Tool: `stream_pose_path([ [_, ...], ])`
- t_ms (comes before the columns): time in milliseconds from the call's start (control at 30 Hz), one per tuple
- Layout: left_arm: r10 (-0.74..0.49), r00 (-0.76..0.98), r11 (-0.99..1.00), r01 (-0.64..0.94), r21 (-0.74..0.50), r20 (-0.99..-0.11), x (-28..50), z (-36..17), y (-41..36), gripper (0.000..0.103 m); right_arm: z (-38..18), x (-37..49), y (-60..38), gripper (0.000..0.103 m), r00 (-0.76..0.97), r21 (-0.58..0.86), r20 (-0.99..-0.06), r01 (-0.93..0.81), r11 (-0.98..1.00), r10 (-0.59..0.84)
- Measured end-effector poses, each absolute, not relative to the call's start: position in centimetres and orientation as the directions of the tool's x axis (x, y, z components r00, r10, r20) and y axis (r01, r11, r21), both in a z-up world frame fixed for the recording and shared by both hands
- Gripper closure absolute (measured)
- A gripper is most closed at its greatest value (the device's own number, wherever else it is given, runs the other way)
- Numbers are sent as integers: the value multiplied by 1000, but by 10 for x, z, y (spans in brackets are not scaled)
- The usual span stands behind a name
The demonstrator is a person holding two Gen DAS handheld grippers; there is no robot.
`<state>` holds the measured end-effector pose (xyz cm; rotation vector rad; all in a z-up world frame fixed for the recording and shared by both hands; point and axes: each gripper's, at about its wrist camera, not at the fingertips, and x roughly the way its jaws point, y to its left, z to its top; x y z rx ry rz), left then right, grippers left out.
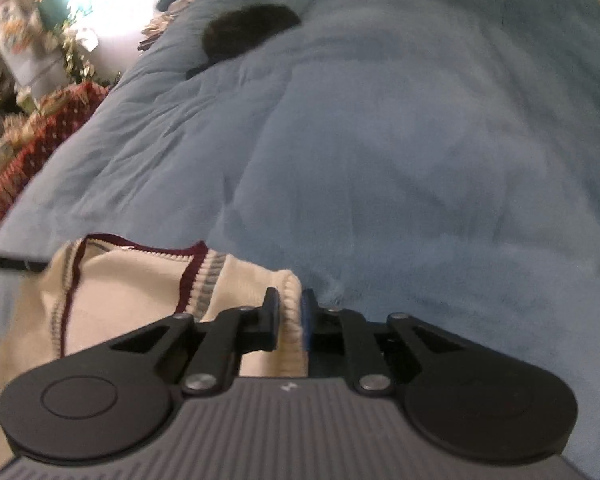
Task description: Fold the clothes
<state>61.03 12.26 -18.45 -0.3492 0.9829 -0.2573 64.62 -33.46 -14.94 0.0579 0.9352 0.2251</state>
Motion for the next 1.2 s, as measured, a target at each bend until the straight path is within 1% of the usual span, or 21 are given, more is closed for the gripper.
stream_pose_path([
  [100,-312,586,929,24,-369,-748,617,-178,130,99,-144,647,-336,91,600,97,-782,-147,984,167],
  [167,-312,567,936,45,-350,-762,621,-185,127,99,-153,652,-336,86,561,90,-812,-155,984,163],
  [200,-292,558,948,60,-313,-777,622,-190,122,99,-156,653,-335,84,553,75,-819,-164,984,155],
  [233,-271,547,957,64,-284,-792,624,-197,118,99,-156,653,-335,81,560,67,-815,-166,984,150],
  [333,-267,538,959,64,-277,-799,629,-208,114,99,-142,651,-334,65,601,59,-789,-133,989,128],
  [433,-282,542,951,50,-305,-792,631,-207,117,99,-121,649,-329,65,645,43,-756,-120,992,111],
  [500,-301,538,943,46,-329,-787,629,-206,124,98,-111,652,-317,64,651,74,-743,-154,985,158],
  [600,-303,551,935,16,-354,-777,627,-202,133,96,-102,660,-282,64,621,116,-735,-278,954,271],
  [633,-294,559,934,-2,-357,-775,625,-199,138,95,-102,664,-264,66,601,132,-734,-332,934,317],
  [667,-302,561,929,-7,-369,-771,622,-196,142,95,-104,668,-248,74,578,150,-734,-374,915,356],
  [733,-318,560,920,-12,-391,-765,618,-191,147,95,-112,677,-212,85,522,197,-736,-445,874,431],
  [767,-329,555,917,-4,-398,-764,615,-190,147,94,-117,681,-196,85,496,213,-738,-471,856,457],
  [800,-342,545,915,9,-403,-765,613,-189,146,90,-124,685,-179,84,472,223,-742,-497,839,477],
  [833,-355,535,913,21,-408,-766,610,-189,145,86,-130,687,-166,84,456,222,-750,-510,831,480],
  [867,-364,526,911,29,-411,-769,608,-190,143,77,-138,691,-156,83,443,221,-761,-511,831,475],
  [900,-370,518,910,37,-412,-771,606,-193,141,70,-148,697,-147,83,429,228,-772,-503,834,470],
  [1000,-357,518,918,41,-394,-777,604,-201,135,68,-172,711,-131,82,403,240,-794,-479,844,455],
  [1067,-319,526,936,43,-350,-788,607,-208,128,69,-189,721,-120,86,425,165,-814,-485,859,396],
  [1100,-283,532,952,53,-302,-798,609,-211,123,74,-197,724,-117,89,439,121,-820,-495,860,368],
  [1133,-249,538,965,69,-252,-805,611,-215,117,75,-203,728,-115,89,451,84,-823,-503,860,345],
  [1200,-223,545,973,76,-217,-808,613,-220,111,75,-213,734,-114,89,448,92,-825,-496,864,345],
])
